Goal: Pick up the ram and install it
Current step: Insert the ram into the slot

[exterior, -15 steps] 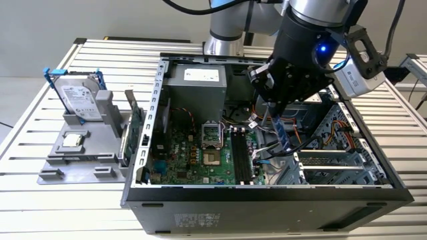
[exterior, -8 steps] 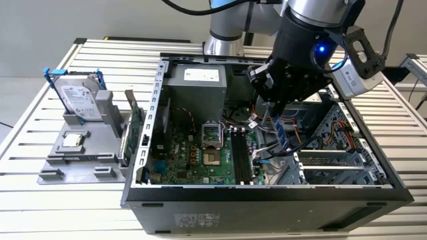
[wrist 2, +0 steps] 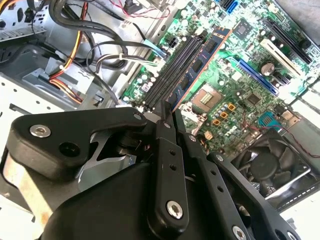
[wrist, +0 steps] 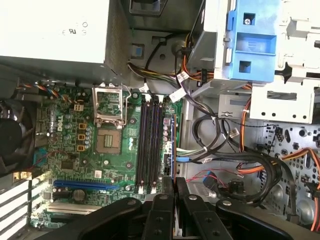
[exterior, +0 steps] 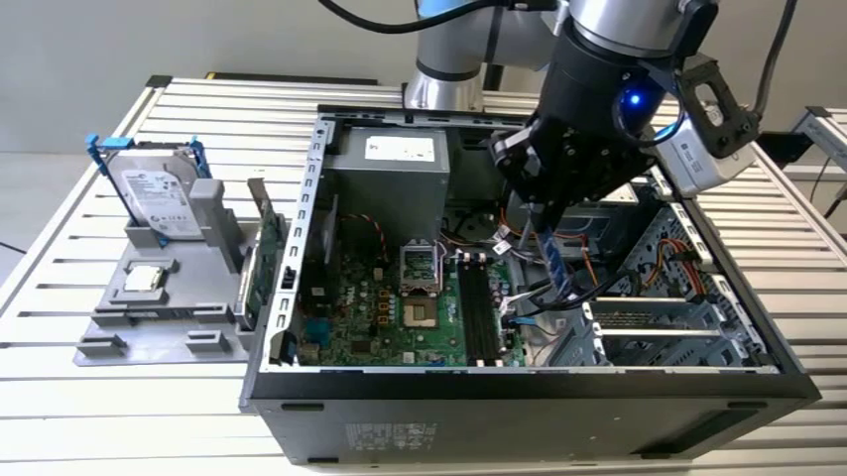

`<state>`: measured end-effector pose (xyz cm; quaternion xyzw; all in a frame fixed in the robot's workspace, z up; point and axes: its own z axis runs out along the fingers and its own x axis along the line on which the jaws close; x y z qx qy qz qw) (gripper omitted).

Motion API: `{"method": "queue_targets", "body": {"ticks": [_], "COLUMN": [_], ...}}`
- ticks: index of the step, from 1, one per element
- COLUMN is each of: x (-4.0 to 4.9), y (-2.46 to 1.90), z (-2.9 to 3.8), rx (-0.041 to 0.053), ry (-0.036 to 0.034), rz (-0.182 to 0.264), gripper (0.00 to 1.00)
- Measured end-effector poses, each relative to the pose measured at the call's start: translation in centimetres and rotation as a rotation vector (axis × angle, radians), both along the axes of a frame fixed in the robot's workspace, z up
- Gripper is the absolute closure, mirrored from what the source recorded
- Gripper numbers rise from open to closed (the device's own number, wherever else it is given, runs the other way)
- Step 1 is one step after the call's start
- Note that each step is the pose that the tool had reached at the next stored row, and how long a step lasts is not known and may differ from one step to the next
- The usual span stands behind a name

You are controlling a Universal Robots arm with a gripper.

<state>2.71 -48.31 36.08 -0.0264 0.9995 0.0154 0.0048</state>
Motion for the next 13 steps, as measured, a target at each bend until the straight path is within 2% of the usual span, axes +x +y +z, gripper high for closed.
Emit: {"method": "queue_targets", "body": {"ticks": [13], "x": [0.0], "y": [0.03], "z": [-0.68], "rx": [0.0], "ry": [0.0], "rz": [0.0], "gripper": [1.0]}}
